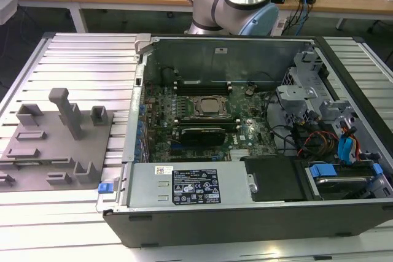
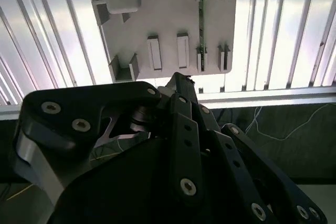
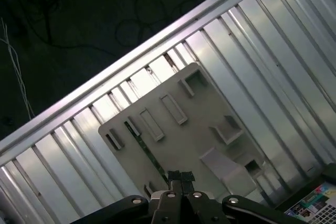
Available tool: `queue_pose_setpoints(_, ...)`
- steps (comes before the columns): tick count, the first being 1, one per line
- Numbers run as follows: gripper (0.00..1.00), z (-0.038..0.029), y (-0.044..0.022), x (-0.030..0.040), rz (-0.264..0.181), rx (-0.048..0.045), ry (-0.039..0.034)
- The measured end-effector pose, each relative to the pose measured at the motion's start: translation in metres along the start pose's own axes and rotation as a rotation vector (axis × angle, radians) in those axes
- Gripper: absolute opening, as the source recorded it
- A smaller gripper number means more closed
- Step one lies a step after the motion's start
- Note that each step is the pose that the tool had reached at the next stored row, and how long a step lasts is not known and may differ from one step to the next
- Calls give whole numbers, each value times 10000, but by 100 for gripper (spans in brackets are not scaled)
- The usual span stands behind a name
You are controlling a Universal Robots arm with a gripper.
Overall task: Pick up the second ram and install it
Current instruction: 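Pick up the second ram and move it above second insertion slot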
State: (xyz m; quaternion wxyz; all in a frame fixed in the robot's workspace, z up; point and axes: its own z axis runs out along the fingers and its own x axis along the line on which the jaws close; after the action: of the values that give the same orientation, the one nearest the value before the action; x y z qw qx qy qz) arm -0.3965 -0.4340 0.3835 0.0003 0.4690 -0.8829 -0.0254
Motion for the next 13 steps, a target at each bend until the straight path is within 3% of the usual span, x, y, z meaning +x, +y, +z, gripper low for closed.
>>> queue_pose_setpoints(13, 11, 0, 0, 0, -2406, -57, 109)
